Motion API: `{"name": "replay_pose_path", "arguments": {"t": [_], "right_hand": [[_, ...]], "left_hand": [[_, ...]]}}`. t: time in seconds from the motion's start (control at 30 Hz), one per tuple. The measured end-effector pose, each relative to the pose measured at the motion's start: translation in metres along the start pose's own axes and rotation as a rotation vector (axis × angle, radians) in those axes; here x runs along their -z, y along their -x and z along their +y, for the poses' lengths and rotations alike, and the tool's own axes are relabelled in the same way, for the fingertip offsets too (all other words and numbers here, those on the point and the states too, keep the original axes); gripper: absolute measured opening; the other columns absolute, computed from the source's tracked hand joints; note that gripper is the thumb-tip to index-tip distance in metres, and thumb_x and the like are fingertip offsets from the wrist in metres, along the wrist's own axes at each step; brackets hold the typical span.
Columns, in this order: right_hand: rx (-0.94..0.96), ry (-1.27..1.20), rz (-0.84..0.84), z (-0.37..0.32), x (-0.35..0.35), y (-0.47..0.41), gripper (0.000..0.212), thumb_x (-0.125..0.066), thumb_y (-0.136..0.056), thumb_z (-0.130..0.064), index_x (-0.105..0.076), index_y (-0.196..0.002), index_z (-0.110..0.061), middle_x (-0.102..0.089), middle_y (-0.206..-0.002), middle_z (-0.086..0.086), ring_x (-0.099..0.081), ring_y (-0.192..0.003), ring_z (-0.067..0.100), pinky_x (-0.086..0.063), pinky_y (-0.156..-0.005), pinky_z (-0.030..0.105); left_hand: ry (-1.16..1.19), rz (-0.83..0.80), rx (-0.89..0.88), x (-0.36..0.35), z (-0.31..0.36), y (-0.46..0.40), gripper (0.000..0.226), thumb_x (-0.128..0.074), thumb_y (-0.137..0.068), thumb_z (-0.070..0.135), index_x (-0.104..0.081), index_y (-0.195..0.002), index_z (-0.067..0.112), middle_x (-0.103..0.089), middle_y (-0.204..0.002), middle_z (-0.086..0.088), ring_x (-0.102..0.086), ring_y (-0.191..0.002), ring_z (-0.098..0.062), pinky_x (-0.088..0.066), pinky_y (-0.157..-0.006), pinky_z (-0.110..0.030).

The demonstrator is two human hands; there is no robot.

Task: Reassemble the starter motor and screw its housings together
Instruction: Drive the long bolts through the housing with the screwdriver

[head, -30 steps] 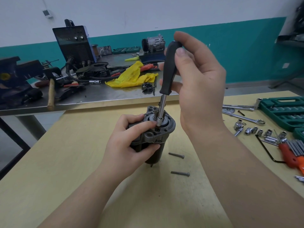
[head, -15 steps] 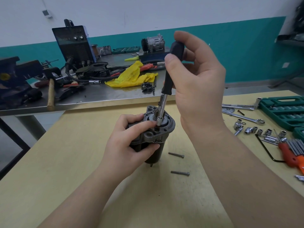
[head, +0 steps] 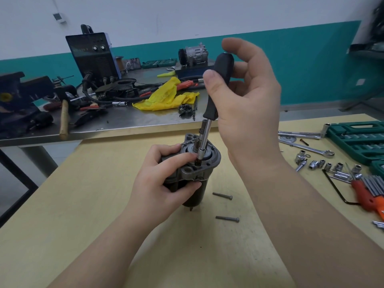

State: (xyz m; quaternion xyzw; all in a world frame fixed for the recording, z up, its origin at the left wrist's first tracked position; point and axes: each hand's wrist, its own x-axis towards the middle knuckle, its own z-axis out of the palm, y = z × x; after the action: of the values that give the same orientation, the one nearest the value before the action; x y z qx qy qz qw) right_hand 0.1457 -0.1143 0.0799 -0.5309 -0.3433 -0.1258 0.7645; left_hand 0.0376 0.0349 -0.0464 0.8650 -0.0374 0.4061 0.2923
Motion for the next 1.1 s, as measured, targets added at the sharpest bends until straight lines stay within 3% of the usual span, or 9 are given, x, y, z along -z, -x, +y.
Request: {"name": "replay_pose_path", "arguments": {"t": [0.07, 0.23, 0.43, 0.57, 0.67, 0.77, 0.9, 0.97, 1.1], "right_hand": [[0.0, -0.01, 0.012, -0.0006, -0.0007, 0.0003, 0.032, -0.076, -0.099, -0.014, -0.066, -0.126, -0.026, -0.068, -0.096, 0.001, -0.07, -0.087, 0.026, -0.065, -0.064, 0.035], [-0.06, -0.138, -0.013, 0.0009, -0.0007, 0.0016, 0.022, -0.061, -0.105, -0.017, -0.072, -0.123, -0.025, -0.074, -0.102, -0.007, -0.072, -0.101, 0.025, -0.063, -0.086, 0.059], [0.015, -0.02, 0.004, -0.0007, -0.0009, 0.0006, 0.028, -0.074, -0.1, -0.012, -0.067, -0.123, -0.026, -0.071, -0.094, -0.001, -0.069, -0.082, 0.016, -0.065, -0.068, 0.039], [-0.028, -0.109, 0.016, -0.0002, -0.0002, 0.0004, 0.017, -0.068, -0.103, -0.016, -0.071, -0.118, -0.024, -0.072, -0.095, -0.008, -0.069, -0.09, 0.014, -0.063, -0.084, 0.057], [-0.091, -0.181, -0.004, -0.0007, 0.001, 0.0015, 0.02, -0.055, -0.109, -0.014, -0.072, -0.12, -0.02, -0.076, -0.109, 0.003, -0.074, -0.103, 0.027, -0.062, -0.087, 0.062], [-0.056, -0.148, -0.021, -0.002, 0.0004, 0.0025, 0.019, -0.06, -0.108, -0.012, -0.069, -0.119, -0.024, -0.075, -0.101, 0.007, -0.074, -0.093, 0.037, -0.065, -0.077, 0.059], [0.007, -0.059, 0.02, -0.0022, -0.0018, 0.0005, 0.023, -0.073, -0.101, -0.012, -0.068, -0.118, -0.027, -0.07, -0.091, -0.003, -0.065, -0.08, 0.014, -0.064, -0.075, 0.047], [-0.018, -0.102, 0.025, -0.0014, -0.0014, 0.0008, 0.018, -0.07, -0.102, -0.014, -0.07, -0.118, -0.023, -0.07, -0.092, -0.006, -0.065, -0.083, 0.011, -0.065, -0.076, 0.049], [-0.093, -0.194, -0.002, -0.001, 0.0012, 0.0025, 0.022, -0.054, -0.109, -0.016, -0.072, -0.121, -0.022, -0.076, -0.111, 0.008, -0.074, -0.104, 0.033, -0.063, -0.086, 0.062]], "left_hand": [[0.0, 0.002, 0.001, -0.0002, -0.0006, -0.0001, 0.056, -0.084, -0.078, 0.039, -0.067, -0.131, 0.042, -0.051, -0.137, 0.017, -0.053, -0.141, -0.014, -0.044, -0.112, -0.018], [-0.015, -0.002, -0.002, -0.0001, -0.0025, 0.0006, 0.057, -0.085, -0.078, 0.04, -0.068, -0.132, 0.041, -0.051, -0.137, 0.017, -0.053, -0.141, -0.014, -0.044, -0.112, -0.02], [-0.015, -0.001, -0.004, -0.0003, -0.0045, -0.0001, 0.056, -0.085, -0.078, 0.041, -0.067, -0.132, 0.043, -0.051, -0.137, 0.017, -0.053, -0.142, -0.016, -0.044, -0.113, -0.02], [-0.017, -0.001, -0.009, -0.0001, -0.004, 0.0, 0.057, -0.085, -0.078, 0.04, -0.067, -0.132, 0.041, -0.05, -0.138, 0.018, -0.052, -0.142, -0.014, -0.044, -0.113, -0.019], [-0.015, 0.001, -0.007, -0.0001, -0.0031, -0.0002, 0.057, -0.085, -0.078, 0.039, -0.068, -0.132, 0.04, -0.051, -0.138, 0.017, -0.053, -0.142, -0.014, -0.043, -0.112, -0.017], [-0.013, 0.0, -0.005, -0.0002, -0.0023, -0.0001, 0.057, -0.085, -0.078, 0.039, -0.067, -0.132, 0.04, -0.051, -0.138, 0.018, -0.052, -0.141, -0.012, -0.043, -0.112, -0.016], [-0.013, -0.001, -0.002, 0.0002, -0.0022, -0.0001, 0.057, -0.085, -0.078, 0.039, -0.067, -0.132, 0.041, -0.05, -0.138, 0.019, -0.052, -0.141, -0.013, -0.043, -0.112, -0.017], [-0.015, -0.001, -0.005, 0.0003, -0.0019, -0.0005, 0.056, -0.085, -0.078, 0.039, -0.067, -0.132, 0.041, -0.05, -0.138, 0.019, -0.052, -0.141, -0.013, -0.043, -0.112, -0.017], [-0.02, 0.001, -0.01, 0.0, -0.0015, -0.0007, 0.056, -0.085, -0.078, 0.039, -0.068, -0.131, 0.041, -0.049, -0.138, 0.021, -0.053, -0.141, -0.012, -0.043, -0.112, -0.016]]}}
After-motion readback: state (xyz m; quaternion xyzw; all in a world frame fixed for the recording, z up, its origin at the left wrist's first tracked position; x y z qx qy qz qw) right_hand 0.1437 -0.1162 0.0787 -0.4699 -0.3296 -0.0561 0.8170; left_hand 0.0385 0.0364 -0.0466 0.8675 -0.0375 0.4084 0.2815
